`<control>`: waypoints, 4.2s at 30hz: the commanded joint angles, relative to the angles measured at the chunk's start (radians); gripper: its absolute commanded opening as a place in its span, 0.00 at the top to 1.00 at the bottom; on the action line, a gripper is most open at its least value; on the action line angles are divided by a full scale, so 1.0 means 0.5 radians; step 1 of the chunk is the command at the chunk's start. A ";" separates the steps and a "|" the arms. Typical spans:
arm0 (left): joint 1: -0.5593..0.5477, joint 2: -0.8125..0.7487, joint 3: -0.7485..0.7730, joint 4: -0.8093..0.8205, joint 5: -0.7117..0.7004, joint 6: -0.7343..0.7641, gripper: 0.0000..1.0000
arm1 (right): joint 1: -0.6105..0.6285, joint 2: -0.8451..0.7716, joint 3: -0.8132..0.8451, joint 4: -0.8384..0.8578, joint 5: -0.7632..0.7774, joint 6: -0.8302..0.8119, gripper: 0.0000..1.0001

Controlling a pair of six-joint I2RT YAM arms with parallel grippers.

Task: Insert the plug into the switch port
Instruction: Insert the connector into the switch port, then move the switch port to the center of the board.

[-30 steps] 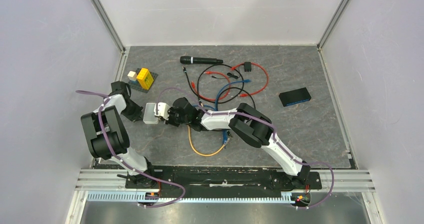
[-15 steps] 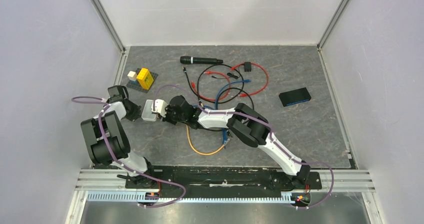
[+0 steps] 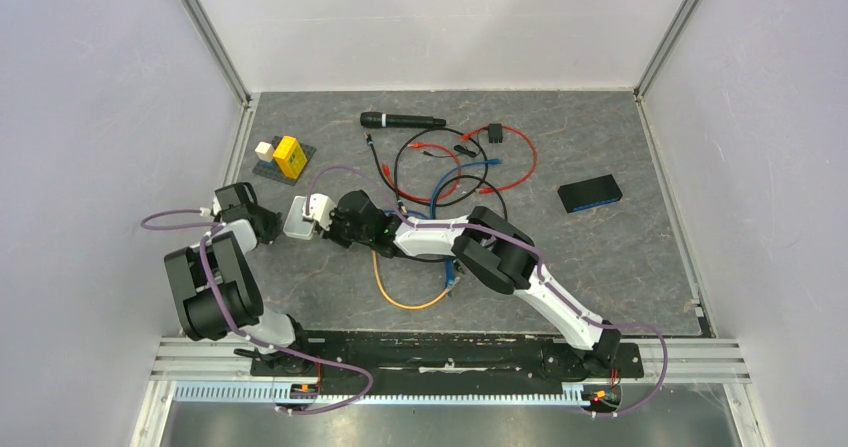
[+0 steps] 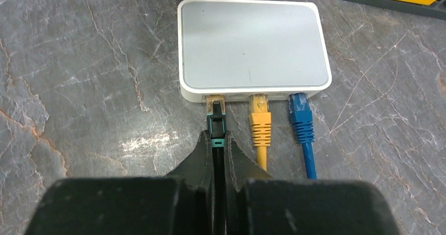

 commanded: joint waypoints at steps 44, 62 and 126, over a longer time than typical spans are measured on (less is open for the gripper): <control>-0.068 -0.699 0.234 -0.763 -0.043 -0.207 0.34 | 0.223 -0.089 -0.014 0.376 0.063 -0.069 0.66; -0.185 -0.402 0.298 -0.805 -0.122 -0.200 0.44 | -0.237 -1.602 -1.516 0.478 0.317 0.242 0.44; -0.980 0.564 0.960 -1.005 -0.182 0.342 0.98 | -1.468 -1.127 -0.852 -0.342 0.685 0.486 0.35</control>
